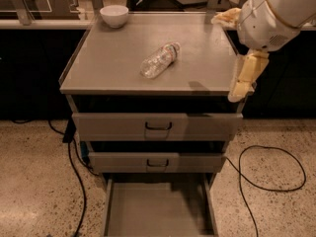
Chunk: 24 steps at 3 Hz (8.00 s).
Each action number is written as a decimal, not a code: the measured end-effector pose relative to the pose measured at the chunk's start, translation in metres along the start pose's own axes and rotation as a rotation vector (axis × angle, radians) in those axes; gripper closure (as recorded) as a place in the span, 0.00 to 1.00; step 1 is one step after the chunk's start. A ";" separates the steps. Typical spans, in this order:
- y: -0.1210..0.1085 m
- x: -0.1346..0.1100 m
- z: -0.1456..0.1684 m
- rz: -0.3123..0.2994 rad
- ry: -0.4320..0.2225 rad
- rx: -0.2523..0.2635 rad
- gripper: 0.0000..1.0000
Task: Place water bottle into bottom drawer
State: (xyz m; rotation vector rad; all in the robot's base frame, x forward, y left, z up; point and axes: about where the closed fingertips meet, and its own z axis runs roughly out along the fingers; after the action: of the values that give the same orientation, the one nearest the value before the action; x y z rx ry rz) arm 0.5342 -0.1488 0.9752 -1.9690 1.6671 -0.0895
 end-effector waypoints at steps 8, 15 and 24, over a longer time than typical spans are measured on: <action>-0.098 -0.076 0.122 -0.345 -0.192 -0.029 0.00; -0.148 -0.054 0.209 -0.578 -0.133 -0.154 0.00; -0.171 -0.036 0.253 -0.589 -0.137 -0.174 1.00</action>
Offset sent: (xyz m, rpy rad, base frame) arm 0.0583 0.0367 -0.0180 0.0116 -0.0064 0.1413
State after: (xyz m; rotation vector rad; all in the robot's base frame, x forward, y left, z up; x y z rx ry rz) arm 0.7777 -0.0104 0.8483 -2.4810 0.9950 -0.0255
